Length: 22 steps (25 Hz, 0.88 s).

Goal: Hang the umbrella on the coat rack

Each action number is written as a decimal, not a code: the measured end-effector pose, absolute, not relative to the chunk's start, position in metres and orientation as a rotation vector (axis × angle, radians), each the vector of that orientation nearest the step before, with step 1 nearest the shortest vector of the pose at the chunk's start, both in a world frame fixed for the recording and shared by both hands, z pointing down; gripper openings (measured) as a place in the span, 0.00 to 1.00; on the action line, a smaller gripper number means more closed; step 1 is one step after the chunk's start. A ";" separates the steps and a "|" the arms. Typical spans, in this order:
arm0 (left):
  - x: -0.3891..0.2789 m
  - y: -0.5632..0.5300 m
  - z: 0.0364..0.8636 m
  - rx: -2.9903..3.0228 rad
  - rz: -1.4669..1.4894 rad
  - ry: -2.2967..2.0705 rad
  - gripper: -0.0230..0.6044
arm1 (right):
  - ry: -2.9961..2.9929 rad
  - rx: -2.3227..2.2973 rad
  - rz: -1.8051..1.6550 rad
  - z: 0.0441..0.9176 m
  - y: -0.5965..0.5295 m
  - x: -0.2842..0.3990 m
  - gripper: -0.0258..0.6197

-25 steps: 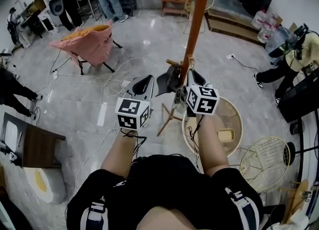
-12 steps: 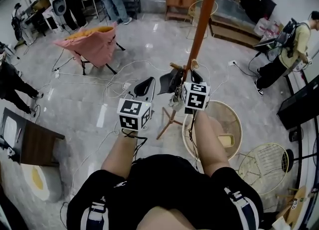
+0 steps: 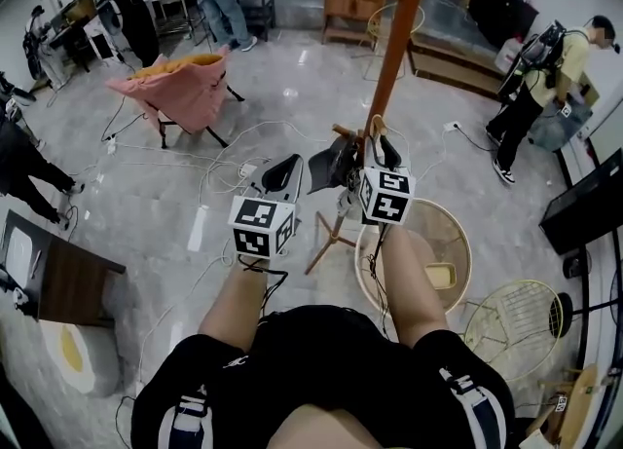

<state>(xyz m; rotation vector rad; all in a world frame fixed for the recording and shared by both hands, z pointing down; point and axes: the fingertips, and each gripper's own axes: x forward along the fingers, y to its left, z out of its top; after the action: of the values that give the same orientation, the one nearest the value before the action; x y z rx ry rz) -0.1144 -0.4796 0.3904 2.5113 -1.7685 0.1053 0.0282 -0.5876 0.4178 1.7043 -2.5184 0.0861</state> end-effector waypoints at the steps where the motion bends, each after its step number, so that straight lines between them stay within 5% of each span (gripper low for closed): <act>1: -0.113 -0.480 0.391 2.515 0.103 -1.764 0.06 | -2.534 1.709 0.077 0.413 -0.583 0.030 0.20; 5: -0.104 -0.479 0.391 2.546 0.089 -1.735 0.06 | -2.592 1.741 0.041 0.391 -0.552 0.043 0.18; 8: -0.097 -0.473 0.391 2.565 0.076 -1.722 0.06 | -2.623 1.806 -0.001 0.374 -0.523 0.058 0.06; 22: -0.060 -0.471 0.382 2.607 0.050 -1.643 0.06 | -2.644 1.834 0.021 0.373 -0.487 0.086 0.06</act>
<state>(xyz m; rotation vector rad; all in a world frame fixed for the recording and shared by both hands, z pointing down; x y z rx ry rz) -0.0602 -0.4712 0.3815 2.6072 -1.6428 0.0500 0.0857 -0.4872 0.3732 1.8338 -2.6445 0.0214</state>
